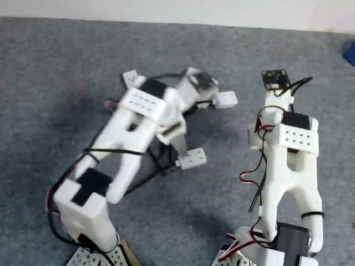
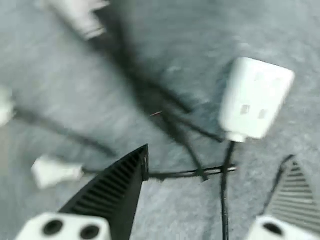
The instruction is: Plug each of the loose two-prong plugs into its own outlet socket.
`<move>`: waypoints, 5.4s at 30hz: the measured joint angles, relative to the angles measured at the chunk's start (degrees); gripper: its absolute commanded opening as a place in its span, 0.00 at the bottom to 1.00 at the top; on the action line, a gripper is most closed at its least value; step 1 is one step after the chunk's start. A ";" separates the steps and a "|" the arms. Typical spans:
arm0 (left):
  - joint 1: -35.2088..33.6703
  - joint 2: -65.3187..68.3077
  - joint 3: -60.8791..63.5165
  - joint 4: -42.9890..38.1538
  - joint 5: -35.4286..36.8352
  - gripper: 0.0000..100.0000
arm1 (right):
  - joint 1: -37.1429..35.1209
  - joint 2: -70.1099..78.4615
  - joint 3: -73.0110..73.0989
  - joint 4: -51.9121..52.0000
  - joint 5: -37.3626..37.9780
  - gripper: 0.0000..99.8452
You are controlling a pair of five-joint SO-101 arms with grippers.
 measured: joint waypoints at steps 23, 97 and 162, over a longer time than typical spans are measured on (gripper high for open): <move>-18.20 -38.51 54.68 -26.29 24.53 0.39 | -38.51 25.67 -39.74 24.79 2.90 0.01; -20.84 -50.64 64.35 -33.67 28.31 0.34 | -50.02 -7.91 24.53 -6.68 -12.04 0.06; -26.11 -50.90 63.91 -35.08 30.68 0.34 | -39.30 4.66 12.31 -4.04 -5.10 0.01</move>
